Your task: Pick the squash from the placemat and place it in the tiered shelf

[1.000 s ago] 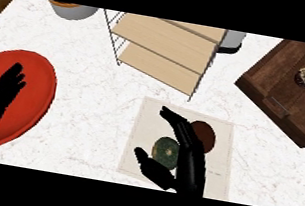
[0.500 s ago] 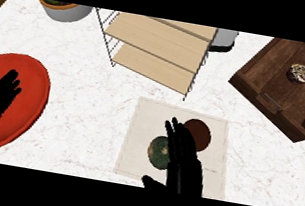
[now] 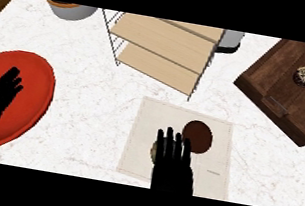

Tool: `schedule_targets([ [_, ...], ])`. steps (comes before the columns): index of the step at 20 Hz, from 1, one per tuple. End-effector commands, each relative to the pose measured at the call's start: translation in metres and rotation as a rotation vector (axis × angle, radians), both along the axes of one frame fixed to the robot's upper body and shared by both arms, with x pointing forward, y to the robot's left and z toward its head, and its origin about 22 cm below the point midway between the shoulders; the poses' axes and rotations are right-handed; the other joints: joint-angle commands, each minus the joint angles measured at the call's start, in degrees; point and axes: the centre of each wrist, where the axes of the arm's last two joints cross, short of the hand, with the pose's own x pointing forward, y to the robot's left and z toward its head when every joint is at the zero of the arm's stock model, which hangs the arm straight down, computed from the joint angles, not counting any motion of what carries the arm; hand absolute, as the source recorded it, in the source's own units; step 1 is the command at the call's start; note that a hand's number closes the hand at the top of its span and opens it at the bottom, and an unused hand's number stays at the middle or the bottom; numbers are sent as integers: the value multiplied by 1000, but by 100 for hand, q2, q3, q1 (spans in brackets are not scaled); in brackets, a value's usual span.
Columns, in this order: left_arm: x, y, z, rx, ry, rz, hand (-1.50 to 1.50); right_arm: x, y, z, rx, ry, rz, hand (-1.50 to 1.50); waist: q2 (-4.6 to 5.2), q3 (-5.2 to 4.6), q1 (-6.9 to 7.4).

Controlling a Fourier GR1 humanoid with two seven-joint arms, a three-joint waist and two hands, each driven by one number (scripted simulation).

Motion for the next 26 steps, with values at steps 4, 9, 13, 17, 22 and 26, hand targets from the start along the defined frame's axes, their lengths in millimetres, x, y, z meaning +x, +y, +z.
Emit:
schedule_targets([
  [4,11,1,-4,-9,-12,-25,0,14,15,55,-212,71,-43,-150,60,29,111],
  [9,15,-6,-6,-10,-2,-15,0,24,18,56,-235,99,-40,-150,56,33,108],
  [13,0,-5,-12,-4,1,-24,0,41,9,35,-216,136,-74,-150,53,35,112],
  [17,-5,12,-14,9,-3,-10,0,44,6,38,-243,130,-92,-150,50,34,104],
  [22,4,-7,-16,-9,-5,-10,0,53,-5,9,-231,118,-64,-150,52,36,85],
  [26,5,14,7,-5,-20,-40,0,64,-13,-6,-239,116,-56,-150,52,36,97],
])
